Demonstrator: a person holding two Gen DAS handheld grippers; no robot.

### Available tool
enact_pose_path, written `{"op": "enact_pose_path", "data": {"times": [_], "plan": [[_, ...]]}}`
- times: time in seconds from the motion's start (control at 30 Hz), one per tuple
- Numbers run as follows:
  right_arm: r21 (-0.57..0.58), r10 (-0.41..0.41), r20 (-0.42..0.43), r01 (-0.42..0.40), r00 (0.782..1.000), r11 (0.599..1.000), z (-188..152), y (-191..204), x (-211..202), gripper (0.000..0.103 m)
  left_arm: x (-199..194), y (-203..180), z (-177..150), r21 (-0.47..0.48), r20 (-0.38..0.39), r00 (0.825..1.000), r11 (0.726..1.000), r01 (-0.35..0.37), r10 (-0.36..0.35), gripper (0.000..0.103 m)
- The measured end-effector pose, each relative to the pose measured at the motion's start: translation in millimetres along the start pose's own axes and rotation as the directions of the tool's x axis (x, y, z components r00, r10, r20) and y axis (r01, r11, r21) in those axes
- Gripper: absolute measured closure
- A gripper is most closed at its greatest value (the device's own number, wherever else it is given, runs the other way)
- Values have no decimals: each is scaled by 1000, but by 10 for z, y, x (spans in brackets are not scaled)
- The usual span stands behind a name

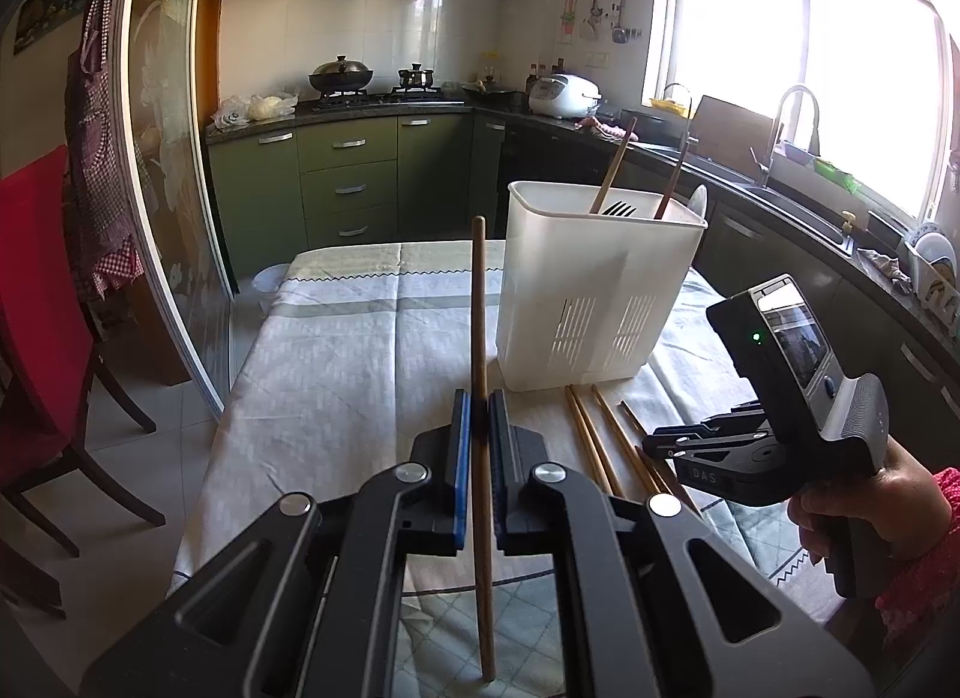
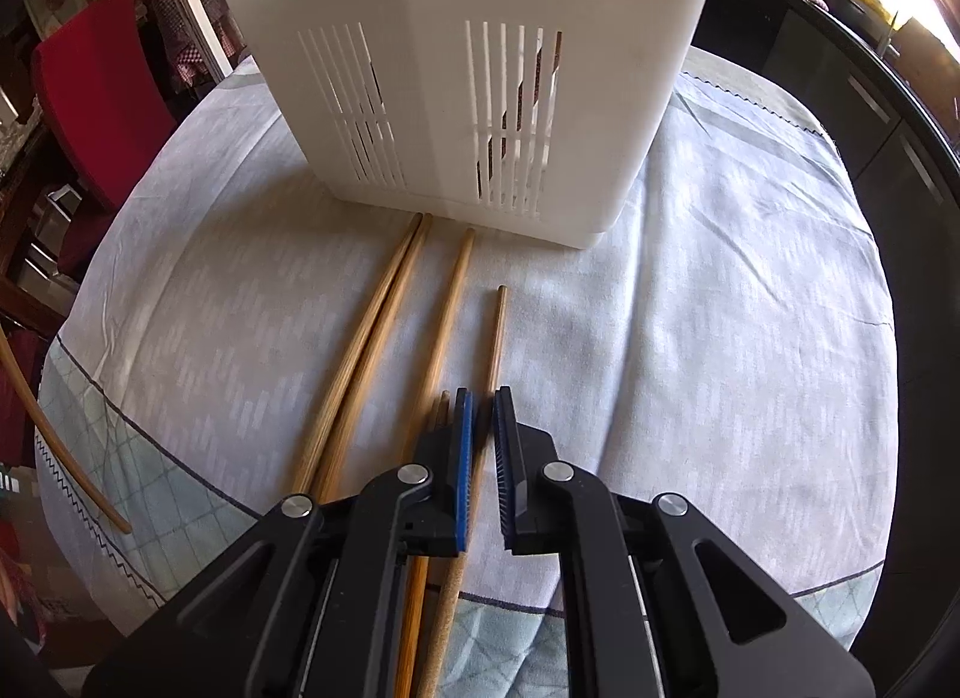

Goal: Organize utensils
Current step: 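Grasp another wooden chopstick with the right tool while the left tool holds its chopstick upright, then lower both chopsticks into the basket and open both tools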

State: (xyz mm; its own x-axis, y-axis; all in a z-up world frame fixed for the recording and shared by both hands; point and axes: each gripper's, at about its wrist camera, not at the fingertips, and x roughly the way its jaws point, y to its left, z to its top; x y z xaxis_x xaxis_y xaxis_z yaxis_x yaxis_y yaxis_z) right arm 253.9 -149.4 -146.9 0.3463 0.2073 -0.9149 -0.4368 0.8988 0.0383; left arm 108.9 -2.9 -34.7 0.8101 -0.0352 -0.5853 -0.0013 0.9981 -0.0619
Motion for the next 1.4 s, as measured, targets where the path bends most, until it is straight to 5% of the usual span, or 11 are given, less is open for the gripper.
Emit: {"op": "enact_pose_path", "data": {"times": [0.13, 0.3, 0.53, 0.83, 1.4], "plan": [[40, 43, 48, -45, 998, 998, -66, -158, -151, 97, -4, -1, 5, -3, -1, 1000, 1000, 2, -2, 97], [59, 107, 207, -122, 972, 991, -172, -229, -622, 97, -40, -10, 35, -3, 14, 1000, 1000, 1, -1, 97], [70, 89, 467, -137, 880, 988, -566, -363, -1413, 97, -121, -46, 67, 14, 36, 999, 1000, 2, -2, 97], [56, 49, 622, -106, 782, 993, -1037, -451, -2006, 97, -195, -101, 69, 30, 39, 999, 999, 19, -20, 97], [-17, 102, 667, -122, 738, 992, -809, -310, -2394, 97, -345, -298, 330, 58, 80, 993, 995, 77, -82, 97]]}}
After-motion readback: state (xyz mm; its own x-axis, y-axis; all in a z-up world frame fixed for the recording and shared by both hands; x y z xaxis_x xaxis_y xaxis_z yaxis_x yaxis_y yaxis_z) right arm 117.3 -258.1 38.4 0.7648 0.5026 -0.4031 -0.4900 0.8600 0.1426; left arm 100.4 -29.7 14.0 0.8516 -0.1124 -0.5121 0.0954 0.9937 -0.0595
